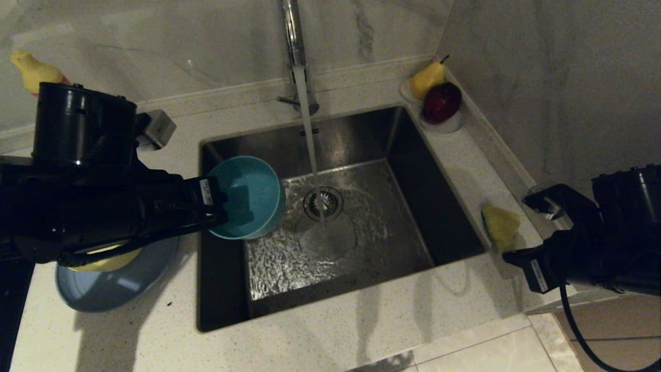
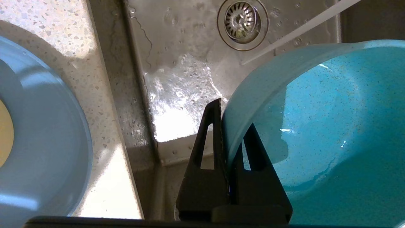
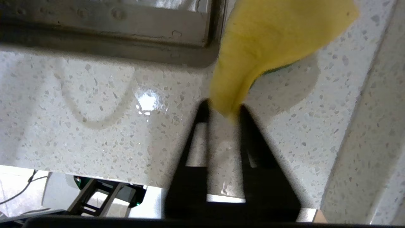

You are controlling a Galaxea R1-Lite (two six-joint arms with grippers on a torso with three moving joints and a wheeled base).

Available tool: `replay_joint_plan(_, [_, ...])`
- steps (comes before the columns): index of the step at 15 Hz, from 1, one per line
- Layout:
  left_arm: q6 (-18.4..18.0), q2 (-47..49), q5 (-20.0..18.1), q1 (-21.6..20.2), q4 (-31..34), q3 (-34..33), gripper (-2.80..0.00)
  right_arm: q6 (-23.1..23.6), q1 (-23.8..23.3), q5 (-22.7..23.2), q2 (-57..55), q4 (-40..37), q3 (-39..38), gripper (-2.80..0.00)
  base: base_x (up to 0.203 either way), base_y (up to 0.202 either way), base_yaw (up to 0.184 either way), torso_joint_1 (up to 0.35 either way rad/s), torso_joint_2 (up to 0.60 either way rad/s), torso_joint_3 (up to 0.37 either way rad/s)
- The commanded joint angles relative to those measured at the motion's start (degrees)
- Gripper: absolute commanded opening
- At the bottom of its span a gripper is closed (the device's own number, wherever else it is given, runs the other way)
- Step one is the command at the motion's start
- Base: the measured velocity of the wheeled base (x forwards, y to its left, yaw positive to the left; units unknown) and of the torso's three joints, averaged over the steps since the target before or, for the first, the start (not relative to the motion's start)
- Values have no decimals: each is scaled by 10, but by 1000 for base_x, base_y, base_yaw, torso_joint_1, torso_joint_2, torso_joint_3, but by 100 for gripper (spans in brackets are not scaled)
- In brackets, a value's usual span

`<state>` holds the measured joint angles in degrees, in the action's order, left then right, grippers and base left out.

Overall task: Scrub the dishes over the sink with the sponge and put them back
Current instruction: Pick up a bowl and the sponge

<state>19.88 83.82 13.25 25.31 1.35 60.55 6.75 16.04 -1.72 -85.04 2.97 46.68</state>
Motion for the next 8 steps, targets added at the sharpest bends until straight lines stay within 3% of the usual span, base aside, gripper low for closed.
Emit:
replay_joint_plan(1, [1, 0, 1, -1, 1, 1, -280, 1, 0, 0, 4, -3, -4, 0, 0, 0, 0, 0, 0, 0])
replay_joint_plan(8, [-12, 7, 3, -1, 3, 11, -280, 3, 0, 0, -17, -2, 10, 0, 0, 0, 0, 0, 0, 0])
